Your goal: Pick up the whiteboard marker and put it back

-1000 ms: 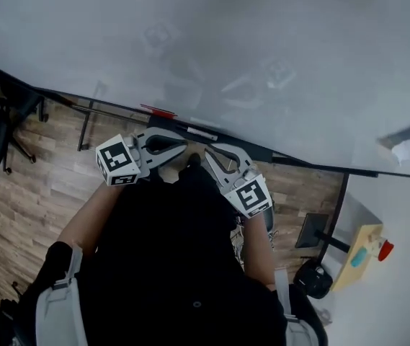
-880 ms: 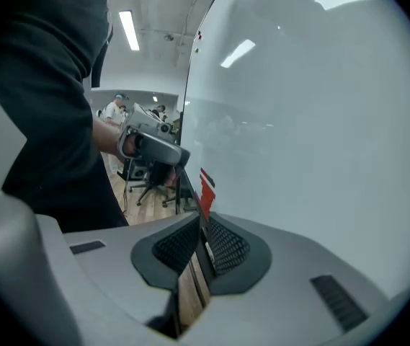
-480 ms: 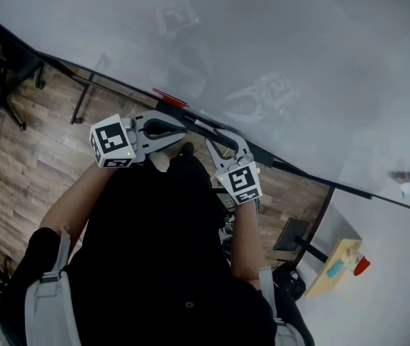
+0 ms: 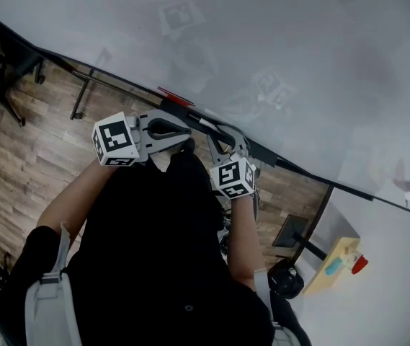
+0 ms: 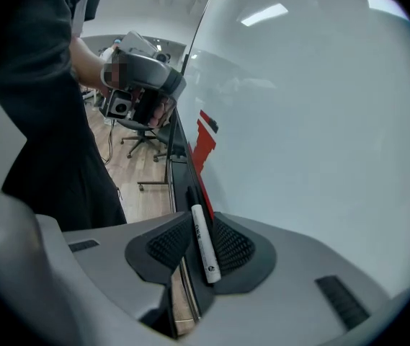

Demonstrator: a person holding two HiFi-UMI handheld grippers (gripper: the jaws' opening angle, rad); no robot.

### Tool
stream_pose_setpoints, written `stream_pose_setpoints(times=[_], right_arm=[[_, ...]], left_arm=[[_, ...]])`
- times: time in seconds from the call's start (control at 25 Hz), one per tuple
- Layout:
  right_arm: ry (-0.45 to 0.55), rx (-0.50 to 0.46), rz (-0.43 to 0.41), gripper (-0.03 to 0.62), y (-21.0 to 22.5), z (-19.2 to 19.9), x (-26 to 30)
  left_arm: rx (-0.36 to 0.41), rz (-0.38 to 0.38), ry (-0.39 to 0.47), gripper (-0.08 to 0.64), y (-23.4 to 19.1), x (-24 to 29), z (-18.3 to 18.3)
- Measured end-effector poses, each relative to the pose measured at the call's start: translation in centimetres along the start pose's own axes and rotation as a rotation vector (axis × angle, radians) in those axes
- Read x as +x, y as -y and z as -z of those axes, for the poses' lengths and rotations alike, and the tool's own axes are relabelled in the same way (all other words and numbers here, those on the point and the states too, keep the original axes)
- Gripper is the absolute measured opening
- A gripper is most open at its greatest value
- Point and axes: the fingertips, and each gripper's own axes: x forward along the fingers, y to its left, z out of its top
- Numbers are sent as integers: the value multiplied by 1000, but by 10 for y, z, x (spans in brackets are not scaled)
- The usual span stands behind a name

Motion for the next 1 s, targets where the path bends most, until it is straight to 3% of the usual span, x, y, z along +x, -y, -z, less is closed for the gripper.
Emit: stream_pose_setpoints(times=[0.56,1.0], right_arm=[[-142,-55,3,98,-3,18,30],[-188,-113,23,98,-5,20,36]], left_arm=[[-31,25,-5,12,6,-2,13],[-43,33,-6,12,11,-8,12]])
